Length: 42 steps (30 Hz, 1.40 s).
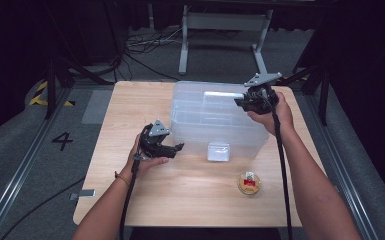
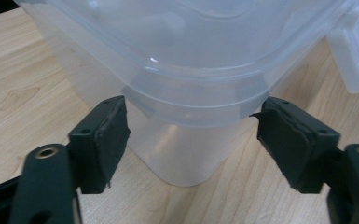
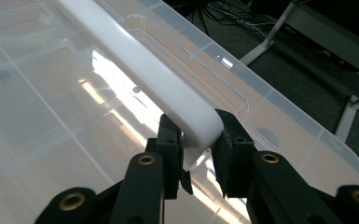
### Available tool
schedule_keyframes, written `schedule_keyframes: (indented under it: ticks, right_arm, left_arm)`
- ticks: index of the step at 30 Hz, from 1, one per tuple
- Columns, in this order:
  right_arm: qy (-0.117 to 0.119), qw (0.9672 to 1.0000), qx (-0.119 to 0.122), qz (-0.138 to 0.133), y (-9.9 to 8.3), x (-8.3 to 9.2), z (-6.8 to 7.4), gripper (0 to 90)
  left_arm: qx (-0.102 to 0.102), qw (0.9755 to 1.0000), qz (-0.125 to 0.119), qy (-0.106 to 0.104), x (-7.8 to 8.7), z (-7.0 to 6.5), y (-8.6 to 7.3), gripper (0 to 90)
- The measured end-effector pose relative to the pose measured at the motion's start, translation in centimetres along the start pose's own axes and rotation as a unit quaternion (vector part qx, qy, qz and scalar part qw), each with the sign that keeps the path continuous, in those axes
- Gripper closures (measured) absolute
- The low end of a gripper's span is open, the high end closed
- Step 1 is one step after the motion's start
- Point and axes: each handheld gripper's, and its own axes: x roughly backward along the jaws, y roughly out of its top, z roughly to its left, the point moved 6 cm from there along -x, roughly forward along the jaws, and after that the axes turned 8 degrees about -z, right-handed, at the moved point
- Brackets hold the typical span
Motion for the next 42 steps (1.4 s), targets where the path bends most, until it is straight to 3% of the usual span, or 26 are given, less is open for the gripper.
schedule_keyframes:
  ticks: [5, 14, 23, 34, 42]
  right_arm:
    - [0.0, 1.0, -0.001, -0.003, -0.1, 0.0, 0.1, 74.2]
    - [0.0, 1.0, 0.002, -0.001, -0.2, 0.3, 0.6, 74.5]
    - [0.011, 0.9999, 0.007, -0.006, -0.4, 0.9, 1.2, 74.6]
    - [0.014, 0.9999, 0.003, -0.004, -0.5, 1.4, 1.4, 74.6]
    - [0.022, 0.9997, -0.009, -0.007, -0.2, 1.3, 1.1, 74.6]
  left_arm:
    - [-0.004, 1.0, -0.003, -0.005, 0.5, 0.1, 0.1, 33.1]
    - [-0.008, 0.9999, -0.001, -0.008, 1.1, -0.1, 0.1, 33.7]
    - [-0.029, 0.9995, 0.015, -0.004, 2.2, -1.1, -0.1, 36.7]
    - [-0.03, 0.9995, 0.005, 0.004, 2.2, -1.4, -0.3, 34.2]
    - [-0.037, 0.9993, 0.004, -0.007, 2.8, -1.5, -0.6, 37.0]
